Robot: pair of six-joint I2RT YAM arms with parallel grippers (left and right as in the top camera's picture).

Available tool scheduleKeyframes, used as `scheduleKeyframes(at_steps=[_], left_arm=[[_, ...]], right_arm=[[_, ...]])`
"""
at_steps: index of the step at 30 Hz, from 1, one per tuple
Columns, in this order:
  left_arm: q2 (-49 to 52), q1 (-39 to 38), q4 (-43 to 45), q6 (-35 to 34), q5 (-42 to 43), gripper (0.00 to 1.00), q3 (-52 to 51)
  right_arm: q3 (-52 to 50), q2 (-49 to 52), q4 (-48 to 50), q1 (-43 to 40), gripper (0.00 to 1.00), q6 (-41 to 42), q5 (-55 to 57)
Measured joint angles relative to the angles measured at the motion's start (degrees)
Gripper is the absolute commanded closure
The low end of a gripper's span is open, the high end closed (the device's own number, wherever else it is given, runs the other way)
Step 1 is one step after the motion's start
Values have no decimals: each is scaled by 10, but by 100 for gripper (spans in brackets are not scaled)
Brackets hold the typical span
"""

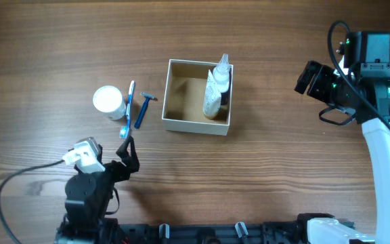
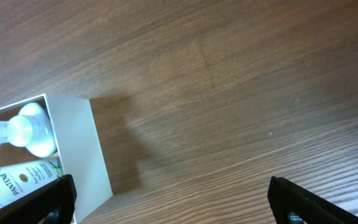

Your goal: Pack container

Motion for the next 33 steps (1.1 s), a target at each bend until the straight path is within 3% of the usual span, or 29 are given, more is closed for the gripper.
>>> scheduleKeyframes(at_steps=[9, 17, 22, 33], left_arm=[[332, 7, -110, 19, -24, 0, 329], [695, 33, -233, 86, -30, 0, 605], [794, 34, -239, 106, -30, 0, 621], [894, 83, -241, 111, -45, 0, 622]], right_arm=[[0, 0, 2, 0, 0, 0, -4], [0, 1, 2, 0, 0, 0, -4], [0, 1, 2, 0, 0, 0, -4], [0, 1, 2, 0, 0, 0, -4]])
